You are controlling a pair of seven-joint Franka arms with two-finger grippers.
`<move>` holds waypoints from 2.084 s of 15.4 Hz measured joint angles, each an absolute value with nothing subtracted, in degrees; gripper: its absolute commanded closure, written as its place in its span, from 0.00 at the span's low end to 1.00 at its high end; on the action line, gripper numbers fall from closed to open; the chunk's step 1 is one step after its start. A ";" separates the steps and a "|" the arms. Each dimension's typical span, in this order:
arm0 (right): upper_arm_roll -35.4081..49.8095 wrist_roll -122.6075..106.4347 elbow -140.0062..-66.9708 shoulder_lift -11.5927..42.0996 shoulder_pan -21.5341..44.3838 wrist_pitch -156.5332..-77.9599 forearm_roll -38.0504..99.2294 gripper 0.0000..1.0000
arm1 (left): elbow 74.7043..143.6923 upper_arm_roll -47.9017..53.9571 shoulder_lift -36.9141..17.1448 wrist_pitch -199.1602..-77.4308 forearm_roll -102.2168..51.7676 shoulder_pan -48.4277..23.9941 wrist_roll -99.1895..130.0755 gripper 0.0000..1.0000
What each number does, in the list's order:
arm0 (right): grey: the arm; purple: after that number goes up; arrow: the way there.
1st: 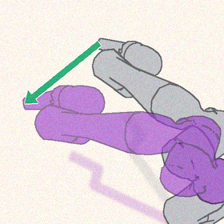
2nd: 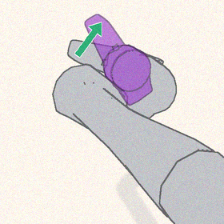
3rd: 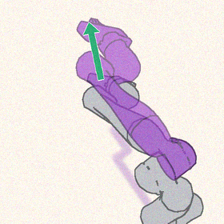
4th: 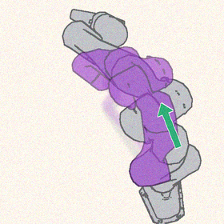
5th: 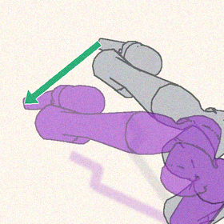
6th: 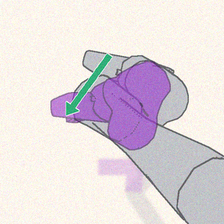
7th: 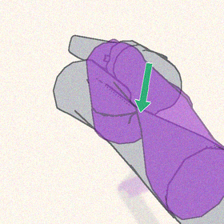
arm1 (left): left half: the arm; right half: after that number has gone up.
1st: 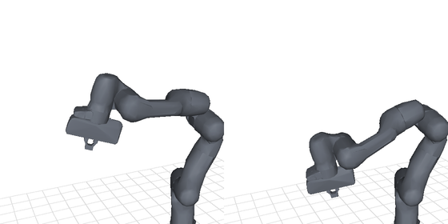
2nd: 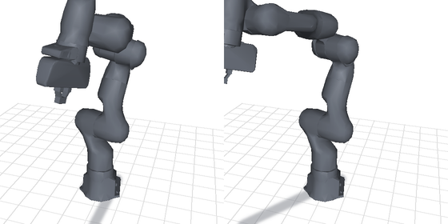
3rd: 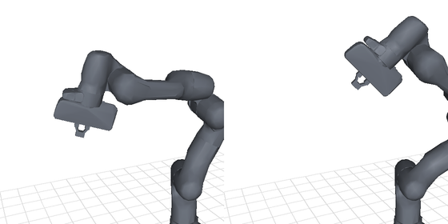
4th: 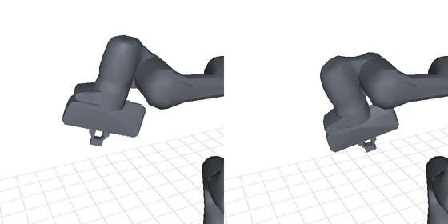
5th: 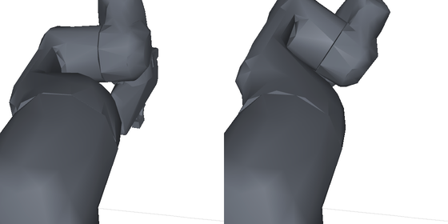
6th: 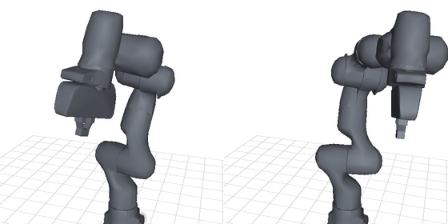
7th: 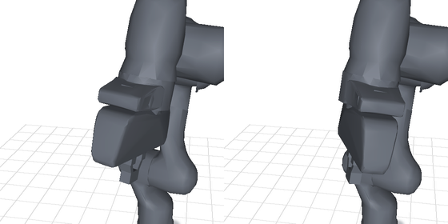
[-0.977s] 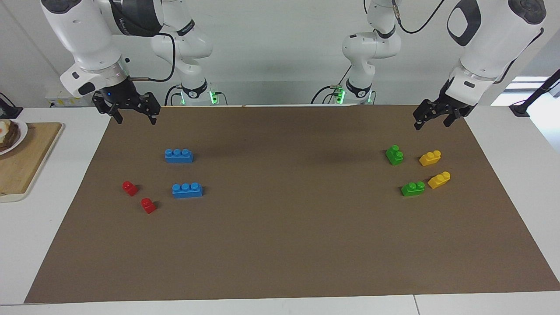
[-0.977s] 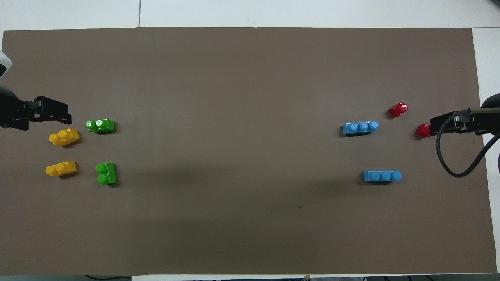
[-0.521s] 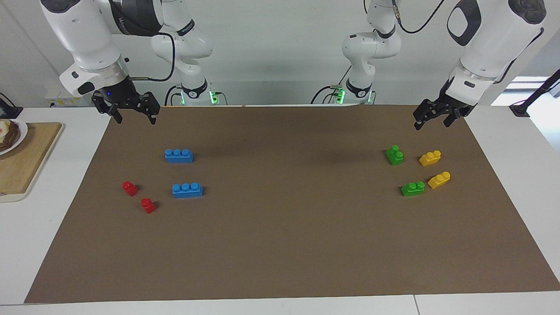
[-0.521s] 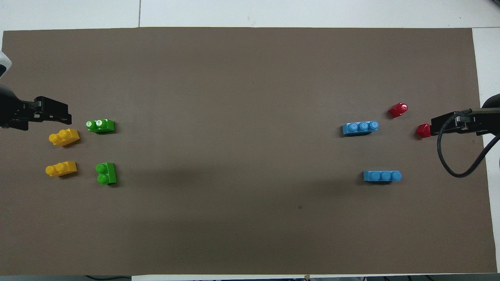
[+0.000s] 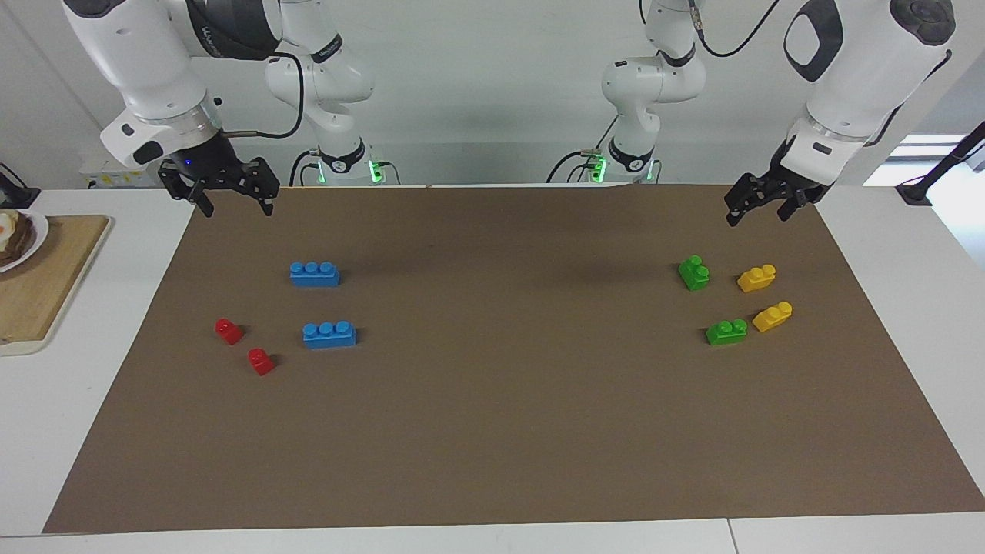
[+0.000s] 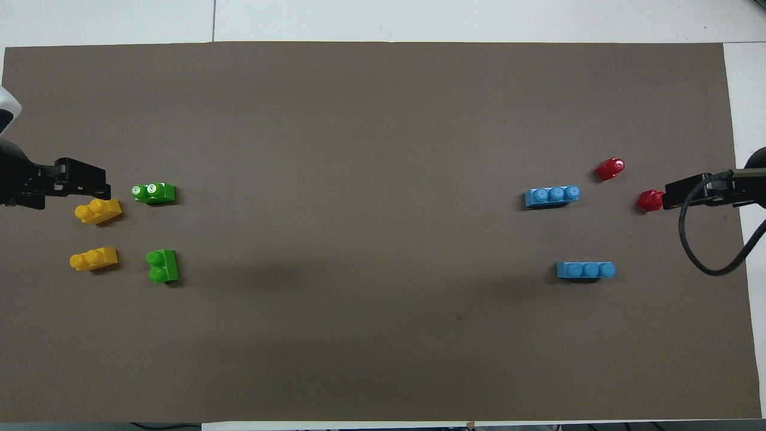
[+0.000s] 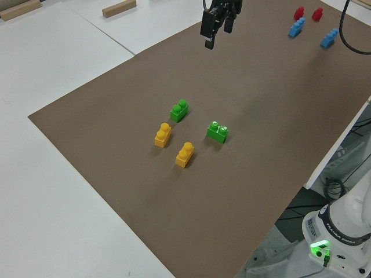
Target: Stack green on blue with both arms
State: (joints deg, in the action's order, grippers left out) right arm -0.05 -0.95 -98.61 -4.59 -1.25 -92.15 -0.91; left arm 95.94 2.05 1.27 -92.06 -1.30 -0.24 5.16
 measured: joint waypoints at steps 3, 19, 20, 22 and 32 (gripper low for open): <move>-0.08 10.19 -98.86 -4.65 -1.30 -92.81 -0.80 0.01 | 98.61 1.95 2.28 -94.18 -1.30 -0.12 5.07 0.00; -0.25 65.29 -100.80 3.82 -7.33 -97.80 18.15 0.05 | 115.04 1.80 6.61 -104.68 -1.29 2.06 1.75 0.00; -0.27 65.40 -100.22 5.03 -8.13 -98.01 19.78 0.05 | 116.34 1.80 6.75 -105.65 -1.29 2.44 1.75 0.00; -0.31 65.40 -98.96 7.47 -9.30 -98.82 22.25 0.05 | 118.64 1.79 6.85 -106.80 -1.29 2.78 1.80 0.00; 0.11 64.64 -104.27 14.44 -9.33 -108.35 25.92 0.05 | 126.59 1.80 6.95 -113.49 -1.29 2.78 2.12 0.00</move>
State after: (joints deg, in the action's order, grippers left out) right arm 0.11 64.64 -104.27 14.44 -9.33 -108.35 25.92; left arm 126.59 1.80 6.95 -113.49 -1.29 2.78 2.12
